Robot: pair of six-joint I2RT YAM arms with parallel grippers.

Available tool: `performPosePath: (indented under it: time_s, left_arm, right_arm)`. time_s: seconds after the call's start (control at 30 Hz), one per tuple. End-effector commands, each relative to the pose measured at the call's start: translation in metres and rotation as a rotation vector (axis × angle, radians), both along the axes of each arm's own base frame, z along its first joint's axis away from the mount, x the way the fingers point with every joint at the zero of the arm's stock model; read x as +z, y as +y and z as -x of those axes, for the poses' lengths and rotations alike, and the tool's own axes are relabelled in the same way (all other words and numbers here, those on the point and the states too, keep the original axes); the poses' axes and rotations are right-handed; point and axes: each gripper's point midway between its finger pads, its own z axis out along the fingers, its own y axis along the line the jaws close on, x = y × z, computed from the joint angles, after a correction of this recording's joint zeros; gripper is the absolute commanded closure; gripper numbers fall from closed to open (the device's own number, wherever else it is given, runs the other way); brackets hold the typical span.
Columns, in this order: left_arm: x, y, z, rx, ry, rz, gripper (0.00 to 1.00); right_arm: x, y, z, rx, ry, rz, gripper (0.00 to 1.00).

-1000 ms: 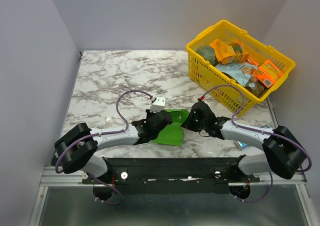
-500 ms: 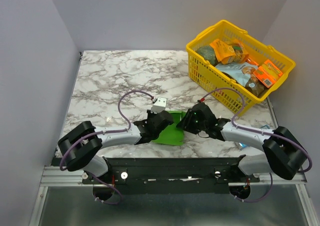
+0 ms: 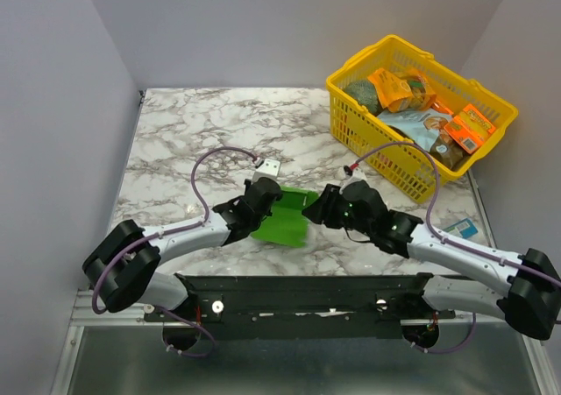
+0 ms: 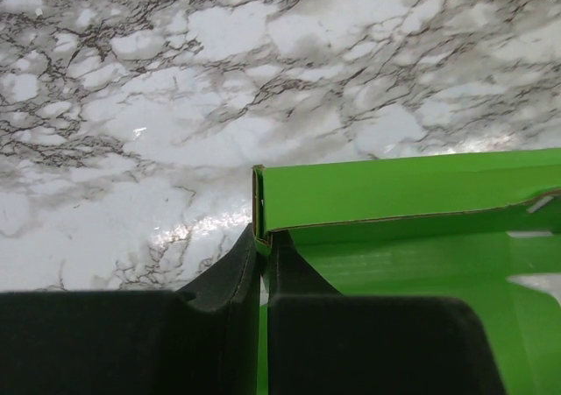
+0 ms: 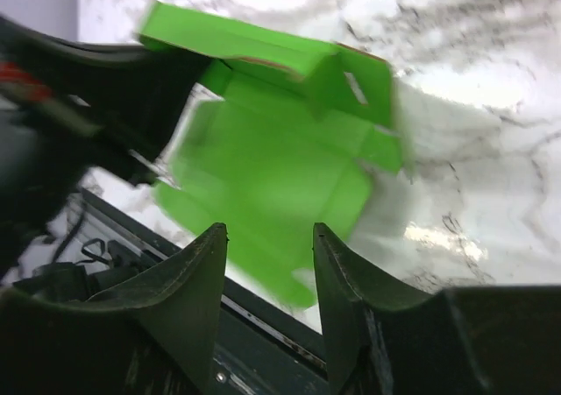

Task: Fold the paper box

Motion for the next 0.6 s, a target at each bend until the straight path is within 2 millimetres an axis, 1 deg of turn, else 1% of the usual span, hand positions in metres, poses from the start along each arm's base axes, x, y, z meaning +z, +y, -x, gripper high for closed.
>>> performPosePath:
  time_s: [0.0,0.07,0.1,0.13,0.17,0.23,0.27,0.3,0.33,0.37,0.43,0.47,0.5,0.57]
  left_arm:
    - [-0.025,0.013,0.002,-0.036,0.053,-0.079,1.0]
    - [-0.024,0.013,-0.001,-0.037,0.047,-0.059,1.0]
    - [-0.022,0.012,-0.002,-0.045,0.045,-0.038,1.0]
    - [-0.021,0.012,-0.002,-0.049,0.042,-0.029,1.0]
    - [-0.02,0.012,-0.002,-0.049,0.035,-0.016,1.0]
    - [-0.015,0.011,-0.002,-0.067,0.028,0.026,1.0]
    - [-0.016,0.011,0.0,-0.078,0.025,0.044,1.0]
    - [-0.011,0.01,0.001,-0.083,0.013,0.069,1.0]
    - [-0.011,0.007,0.003,-0.108,0.019,0.094,1.0]
    - [-0.012,0.008,0.005,-0.11,0.015,0.111,1.0]
    - [-0.008,0.007,0.008,-0.108,0.015,0.15,1.0]
    - [-0.009,0.008,0.009,-0.104,0.017,0.16,1.0]
    - [-0.006,0.008,0.01,-0.099,0.011,0.174,1.0]
    - [-0.005,0.008,0.012,-0.089,0.015,0.205,1.0]
  right_arm:
    - [0.024,-0.008,-0.011,-0.047,-0.108,0.059,0.46]
    - [0.017,-0.011,-0.009,-0.047,-0.092,0.081,0.46]
    - [0.014,-0.016,-0.012,-0.077,-0.093,0.098,0.46]
    - [0.008,-0.021,-0.011,-0.089,-0.082,0.124,0.43]
    - [0.006,-0.03,-0.018,-0.121,-0.081,0.144,0.4]
    - [0.0,-0.041,-0.025,-0.133,-0.058,0.154,0.43]
    - [-0.002,-0.06,-0.04,-0.186,-0.039,0.147,0.46]
    - [-0.005,-0.06,-0.04,-0.153,-0.016,0.123,0.48]
    - [-0.007,-0.065,-0.044,-0.151,-0.015,0.116,0.51]
    - [-0.012,-0.076,-0.053,-0.168,-0.011,0.141,0.56]
    - [-0.013,-0.079,-0.06,-0.167,-0.016,0.161,0.59]
    - [-0.019,-0.081,-0.062,-0.17,-0.007,0.178,0.6]
    - [-0.03,-0.079,-0.063,-0.161,0.017,0.193,0.6]
    - [-0.04,-0.07,-0.064,-0.134,0.038,0.178,0.6]
